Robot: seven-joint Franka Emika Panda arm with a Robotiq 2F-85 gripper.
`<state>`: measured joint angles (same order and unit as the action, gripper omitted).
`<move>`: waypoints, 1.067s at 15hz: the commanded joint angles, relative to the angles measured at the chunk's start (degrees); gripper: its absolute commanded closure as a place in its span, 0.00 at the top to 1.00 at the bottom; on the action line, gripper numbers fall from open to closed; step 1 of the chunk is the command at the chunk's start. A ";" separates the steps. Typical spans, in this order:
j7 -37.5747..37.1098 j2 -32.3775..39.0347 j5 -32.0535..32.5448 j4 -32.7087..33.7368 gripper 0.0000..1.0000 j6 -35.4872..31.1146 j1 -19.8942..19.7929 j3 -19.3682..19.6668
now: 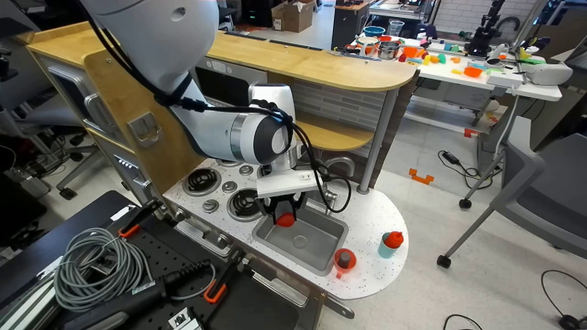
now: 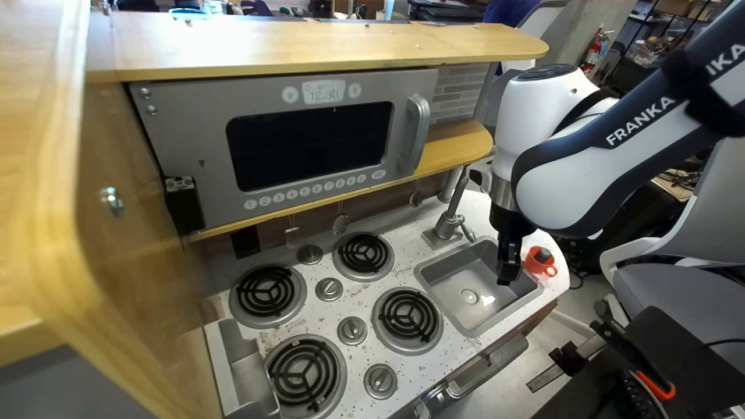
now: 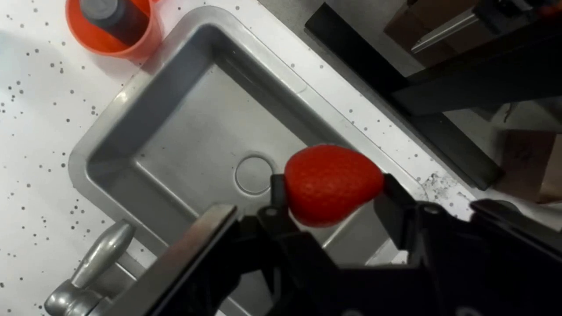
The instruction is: Put the orange thing near the orange cup in the sink
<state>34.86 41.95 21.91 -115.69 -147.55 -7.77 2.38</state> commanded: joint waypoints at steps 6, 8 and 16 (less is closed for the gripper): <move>5.96 6.71 1.93 2.62 0.28 -6.44 -1.98 0.63; 6.67 8.60 2.07 3.51 0.28 -9.34 -2.26 0.98; 12.45 15.58 2.20 7.79 0.28 -15.68 -4.14 1.71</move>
<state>45.23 54.30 22.60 -110.79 -160.89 -10.52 4.22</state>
